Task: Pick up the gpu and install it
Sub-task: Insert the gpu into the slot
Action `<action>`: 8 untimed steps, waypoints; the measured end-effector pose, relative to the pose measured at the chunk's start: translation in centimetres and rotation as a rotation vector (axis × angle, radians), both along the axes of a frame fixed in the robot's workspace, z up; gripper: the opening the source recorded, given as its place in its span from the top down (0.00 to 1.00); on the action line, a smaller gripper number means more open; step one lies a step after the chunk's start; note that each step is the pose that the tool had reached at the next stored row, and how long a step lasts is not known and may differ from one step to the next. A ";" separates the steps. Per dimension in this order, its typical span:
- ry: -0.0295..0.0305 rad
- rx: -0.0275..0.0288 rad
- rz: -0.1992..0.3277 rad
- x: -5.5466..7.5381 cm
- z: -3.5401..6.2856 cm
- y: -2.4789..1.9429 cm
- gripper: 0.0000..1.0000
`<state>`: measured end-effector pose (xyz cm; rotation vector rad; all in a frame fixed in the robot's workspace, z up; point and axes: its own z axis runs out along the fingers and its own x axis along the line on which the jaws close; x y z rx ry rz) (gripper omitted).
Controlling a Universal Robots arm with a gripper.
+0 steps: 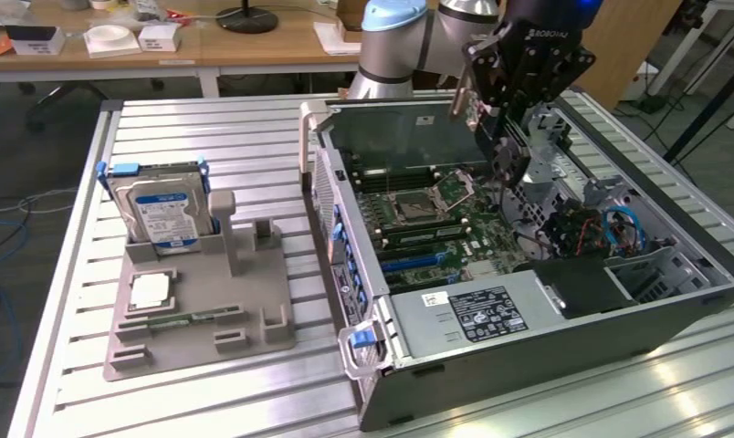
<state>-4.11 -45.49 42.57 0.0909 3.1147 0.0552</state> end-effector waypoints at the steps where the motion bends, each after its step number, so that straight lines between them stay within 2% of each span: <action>1: 0.0000 0.0000 0.005 0.0 0.00 0.00 0.74; 8: 0.0000 0.0000 0.051 0.0 0.00 0.00 0.74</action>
